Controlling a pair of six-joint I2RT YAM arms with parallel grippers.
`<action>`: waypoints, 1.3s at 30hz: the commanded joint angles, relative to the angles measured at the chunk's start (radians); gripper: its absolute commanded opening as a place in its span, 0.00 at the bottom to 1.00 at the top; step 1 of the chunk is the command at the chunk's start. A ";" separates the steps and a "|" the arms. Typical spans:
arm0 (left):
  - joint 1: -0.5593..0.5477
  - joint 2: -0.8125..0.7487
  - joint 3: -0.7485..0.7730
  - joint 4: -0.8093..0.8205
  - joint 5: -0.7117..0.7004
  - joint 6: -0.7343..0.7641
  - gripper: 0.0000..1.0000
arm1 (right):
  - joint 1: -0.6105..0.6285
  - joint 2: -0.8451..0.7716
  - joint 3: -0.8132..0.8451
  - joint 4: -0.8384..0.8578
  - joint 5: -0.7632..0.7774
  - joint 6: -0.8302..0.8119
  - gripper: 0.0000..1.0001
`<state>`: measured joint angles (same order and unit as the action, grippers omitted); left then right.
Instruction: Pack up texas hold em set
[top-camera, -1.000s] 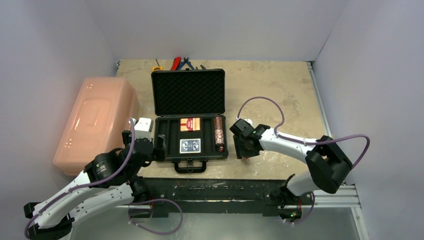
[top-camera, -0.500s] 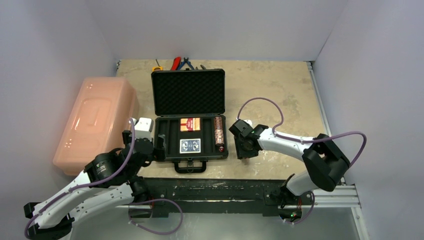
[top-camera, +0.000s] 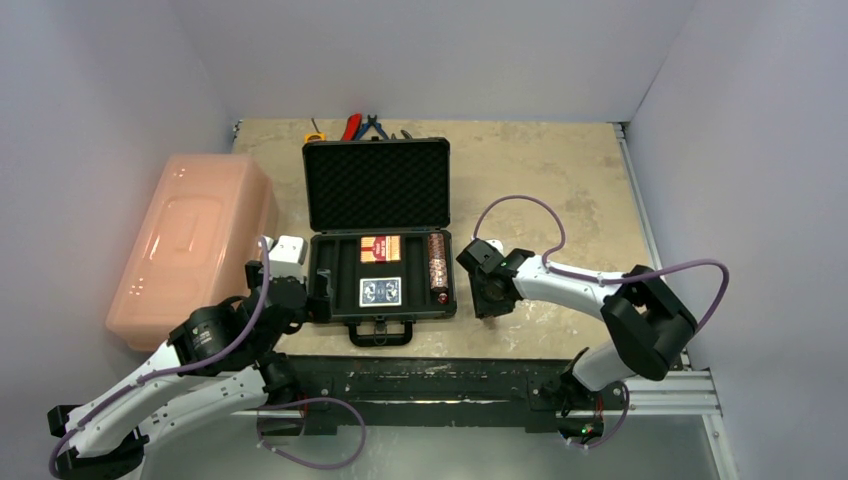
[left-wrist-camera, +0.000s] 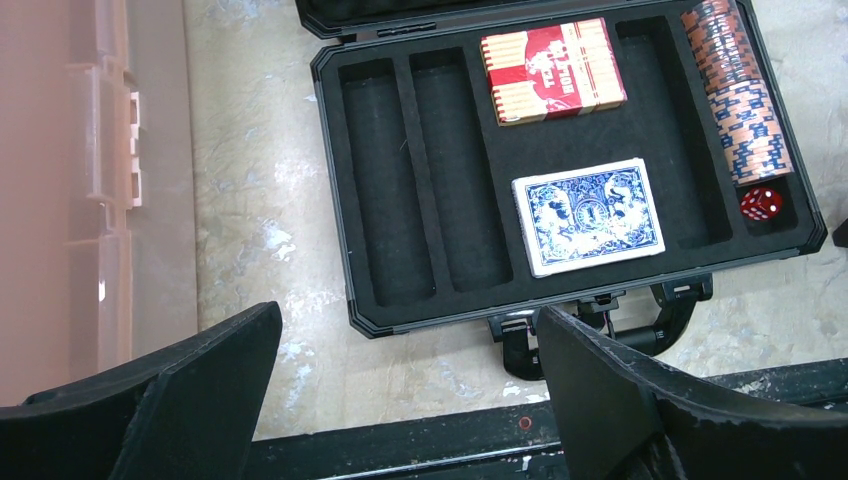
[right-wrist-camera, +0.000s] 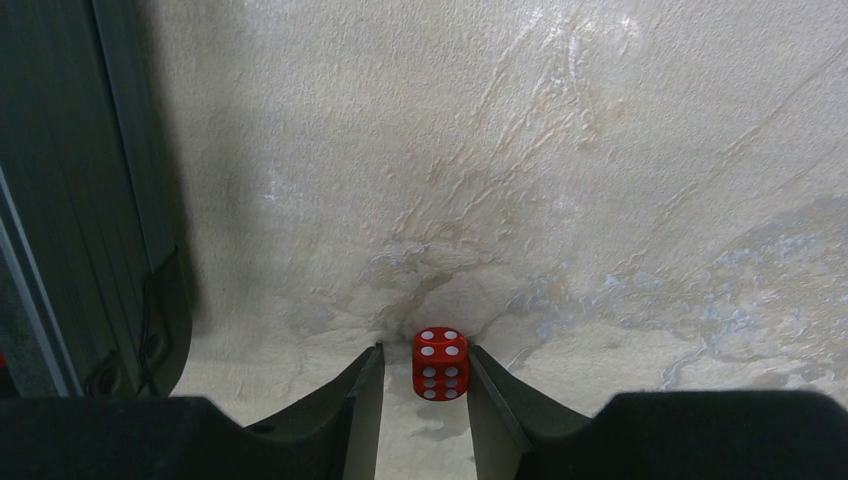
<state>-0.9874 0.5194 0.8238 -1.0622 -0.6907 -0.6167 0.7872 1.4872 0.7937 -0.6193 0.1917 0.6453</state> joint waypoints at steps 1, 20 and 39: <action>0.006 -0.006 -0.003 0.033 -0.002 0.014 1.00 | 0.001 0.027 0.026 -0.008 0.035 0.010 0.37; 0.005 -0.004 -0.004 0.036 0.003 0.020 1.00 | 0.001 0.021 0.041 -0.038 0.068 0.022 0.00; 0.004 -0.021 -0.004 0.021 -0.018 0.001 1.00 | 0.002 0.002 0.262 -0.171 0.118 -0.039 0.00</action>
<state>-0.9874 0.5133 0.8219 -1.0618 -0.6880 -0.6098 0.7898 1.5013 0.9916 -0.7490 0.2737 0.6292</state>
